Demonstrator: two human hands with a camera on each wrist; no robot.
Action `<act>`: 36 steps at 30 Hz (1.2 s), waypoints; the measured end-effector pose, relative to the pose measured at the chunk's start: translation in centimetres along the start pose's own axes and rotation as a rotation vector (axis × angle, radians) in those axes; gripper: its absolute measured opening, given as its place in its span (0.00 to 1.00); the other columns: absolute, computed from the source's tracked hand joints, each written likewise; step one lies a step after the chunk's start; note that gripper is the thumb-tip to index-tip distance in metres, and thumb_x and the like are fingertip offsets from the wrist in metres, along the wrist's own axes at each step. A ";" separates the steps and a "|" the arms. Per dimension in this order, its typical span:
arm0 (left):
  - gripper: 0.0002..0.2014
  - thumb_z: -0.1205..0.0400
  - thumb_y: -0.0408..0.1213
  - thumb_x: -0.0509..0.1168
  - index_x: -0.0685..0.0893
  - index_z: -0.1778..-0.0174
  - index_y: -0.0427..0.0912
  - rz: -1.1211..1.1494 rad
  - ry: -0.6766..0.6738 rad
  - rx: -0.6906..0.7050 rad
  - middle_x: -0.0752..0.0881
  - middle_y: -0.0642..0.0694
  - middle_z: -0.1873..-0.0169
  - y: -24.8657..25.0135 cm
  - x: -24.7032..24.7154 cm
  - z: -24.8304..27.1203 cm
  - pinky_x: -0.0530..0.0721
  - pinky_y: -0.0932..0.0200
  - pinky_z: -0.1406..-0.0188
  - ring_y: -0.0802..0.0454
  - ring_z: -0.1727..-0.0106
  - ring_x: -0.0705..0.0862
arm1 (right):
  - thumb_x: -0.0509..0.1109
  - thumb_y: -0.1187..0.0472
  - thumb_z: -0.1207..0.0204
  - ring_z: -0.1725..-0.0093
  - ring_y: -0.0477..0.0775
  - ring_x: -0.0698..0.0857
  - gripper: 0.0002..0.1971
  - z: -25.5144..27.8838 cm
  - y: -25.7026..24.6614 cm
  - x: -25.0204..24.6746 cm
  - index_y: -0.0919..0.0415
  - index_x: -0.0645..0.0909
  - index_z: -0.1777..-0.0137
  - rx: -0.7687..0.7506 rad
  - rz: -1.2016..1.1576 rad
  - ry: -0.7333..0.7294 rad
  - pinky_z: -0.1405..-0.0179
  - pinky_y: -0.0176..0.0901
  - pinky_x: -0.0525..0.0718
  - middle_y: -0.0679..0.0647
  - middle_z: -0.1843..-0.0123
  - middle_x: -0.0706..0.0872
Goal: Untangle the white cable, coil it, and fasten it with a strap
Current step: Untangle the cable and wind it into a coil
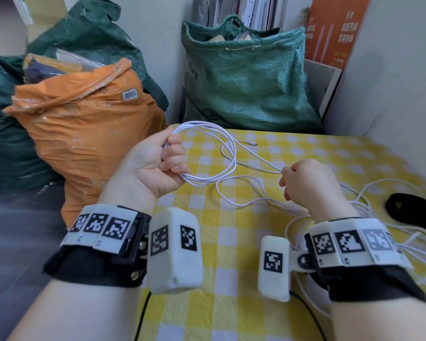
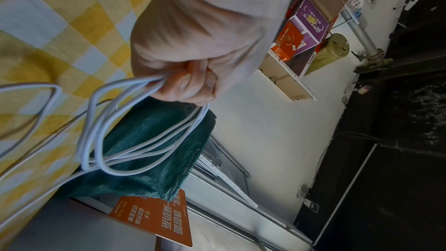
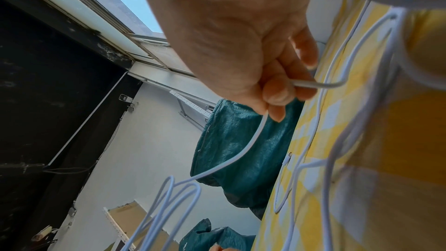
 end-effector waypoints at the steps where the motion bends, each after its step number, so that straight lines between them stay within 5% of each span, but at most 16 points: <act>1: 0.22 0.13 0.48 0.52 0.68 0.74 0.47 0.021 -0.005 -0.005 0.59 0.53 0.88 0.0 0.0 0.0 0.58 0.68 0.87 0.58 0.91 0.57 | 0.55 0.54 0.19 0.52 0.65 0.86 0.18 0.2 -0.3 -0.1 0.62 0.85 0.53 -0.003 0.003 -0.014 0.49 0.52 0.84 0.63 0.54 0.89; 7: 0.23 0.13 0.49 0.50 0.68 0.75 0.47 0.102 -0.037 -0.018 0.60 0.52 0.88 0.0 -0.2 -0.2 0.61 0.69 0.87 0.58 0.91 0.58 | 0.58 0.58 0.19 0.62 0.63 0.87 0.16 1.1 -1.2 -0.5 0.63 0.87 0.56 -0.031 -0.036 -0.093 0.60 0.50 0.84 0.59 0.67 0.87; 11: 0.20 0.14 0.49 0.51 0.68 0.72 0.47 0.055 -0.054 -0.020 0.60 0.54 0.87 -0.1 0.0 -0.1 0.63 0.69 0.85 0.59 0.90 0.59 | 0.59 0.62 0.19 0.73 0.53 0.74 0.13 0.8 -1.0 -0.2 0.58 0.87 0.53 -0.076 -0.069 -0.084 0.78 0.41 0.67 0.53 0.73 0.78; 15: 0.19 0.13 0.48 0.50 0.68 0.70 0.47 0.021 -0.044 -0.010 0.62 0.54 0.86 -0.1 0.0 -0.2 0.64 0.69 0.84 0.59 0.89 0.59 | 0.59 0.70 0.21 0.62 0.58 0.79 0.16 0.5 -1.0 0.4 0.57 0.86 0.44 -0.082 -0.143 -0.118 0.71 0.38 0.72 0.54 0.63 0.80; 18: 0.19 0.13 0.47 0.50 0.68 0.70 0.47 -0.001 -0.036 0.006 0.62 0.54 0.85 -0.1 0.1 -0.1 0.63 0.69 0.83 0.59 0.88 0.59 | 0.64 0.69 0.23 0.59 0.61 0.86 0.12 0.6 -0.8 0.1 0.54 0.88 0.56 -0.078 -0.238 -0.035 0.70 0.41 0.75 0.52 0.67 0.82; 20: 0.19 0.13 0.47 0.50 0.69 0.70 0.47 -0.016 -0.032 0.016 0.62 0.54 0.85 -0.1 0.1 0.0 0.63 0.68 0.83 0.59 0.88 0.59 | 0.68 0.68 0.26 0.64 0.61 0.87 0.11 0.7 -0.8 -0.2 0.53 0.85 0.66 -0.069 -0.286 -0.008 0.73 0.41 0.75 0.56 0.67 0.86; 26: 0.19 0.12 0.47 0.49 0.68 0.70 0.47 -0.022 -0.030 0.041 0.61 0.55 0.85 0.0 0.1 0.1 0.63 0.69 0.83 0.60 0.88 0.59 | 0.70 0.66 0.24 0.77 0.48 0.81 0.11 1.0 -0.9 -0.3 0.55 0.83 0.67 -0.024 -0.218 -0.106 0.78 0.35 0.75 0.56 0.73 0.85; 31: 0.20 0.12 0.47 0.48 0.69 0.69 0.47 -0.010 -0.059 0.040 0.62 0.54 0.86 0.0 0.1 0.1 0.64 0.69 0.85 0.59 0.88 0.60 | 0.71 0.65 0.24 0.69 0.54 0.80 0.08 1.4 -1.5 -0.2 0.56 0.86 0.64 -0.020 -0.099 -0.248 0.63 0.43 0.81 0.57 0.70 0.85; 36: 0.19 0.12 0.48 0.48 0.70 0.68 0.47 -0.155 -0.102 0.073 0.63 0.54 0.84 -0.3 0.7 0.3 0.67 0.69 0.83 0.60 0.86 0.61 | 0.72 0.66 0.27 0.76 0.46 0.79 0.06 2.0 -1.8 0.1 0.57 0.84 0.64 -0.112 -0.139 -0.299 0.80 0.33 0.72 0.55 0.68 0.88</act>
Point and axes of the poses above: each hand's wrist, its own z-axis away from the middle knuckle, its own x-axis out of the palm, y = z × x, the point moved 1 cm from there along -z, towards the middle knuckle
